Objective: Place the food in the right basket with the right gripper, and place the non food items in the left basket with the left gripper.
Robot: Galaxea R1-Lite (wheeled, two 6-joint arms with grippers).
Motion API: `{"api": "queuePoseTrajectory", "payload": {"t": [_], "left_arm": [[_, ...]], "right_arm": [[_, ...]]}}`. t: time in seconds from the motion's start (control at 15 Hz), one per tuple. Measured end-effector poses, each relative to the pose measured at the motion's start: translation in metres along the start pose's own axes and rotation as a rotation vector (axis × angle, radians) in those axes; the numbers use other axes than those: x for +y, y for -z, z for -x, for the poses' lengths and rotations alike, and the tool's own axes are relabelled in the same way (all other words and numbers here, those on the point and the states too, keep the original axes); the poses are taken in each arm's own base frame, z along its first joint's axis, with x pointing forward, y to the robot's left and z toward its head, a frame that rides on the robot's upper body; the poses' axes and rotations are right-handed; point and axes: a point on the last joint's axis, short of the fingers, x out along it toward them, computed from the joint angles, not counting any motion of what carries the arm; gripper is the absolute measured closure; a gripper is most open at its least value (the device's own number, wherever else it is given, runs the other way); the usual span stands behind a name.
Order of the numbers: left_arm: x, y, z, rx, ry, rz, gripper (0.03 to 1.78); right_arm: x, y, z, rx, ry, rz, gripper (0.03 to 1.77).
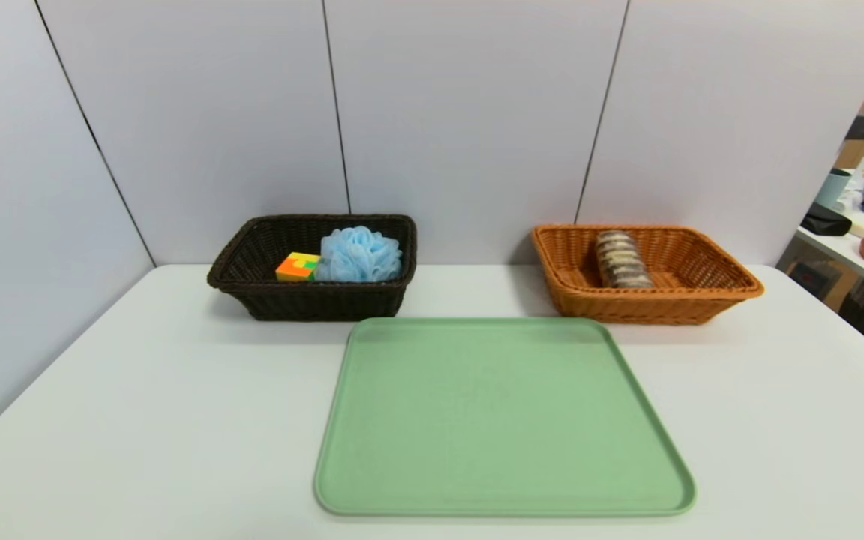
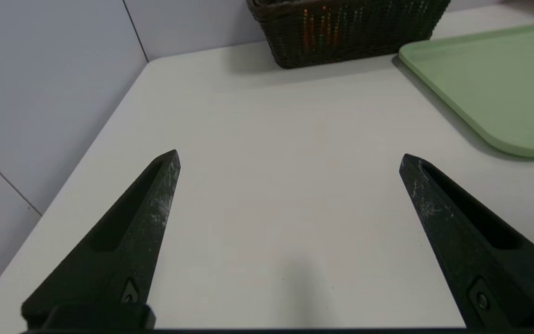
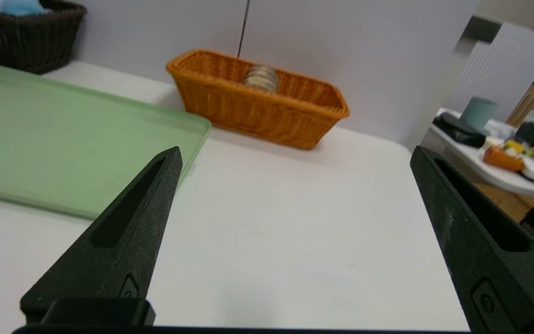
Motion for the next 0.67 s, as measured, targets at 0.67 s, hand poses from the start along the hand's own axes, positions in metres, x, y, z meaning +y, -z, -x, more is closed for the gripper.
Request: {"api": "queuePoseTrajectory", "payload": {"t": [0.67], "left_arm": [[0.000,0.007,0.000,0.072,-0.025,0.140,0.12]], "right_arm": [[0.005,0.019,0.002,0.194,-0.019,-0.183,0.10]]}}
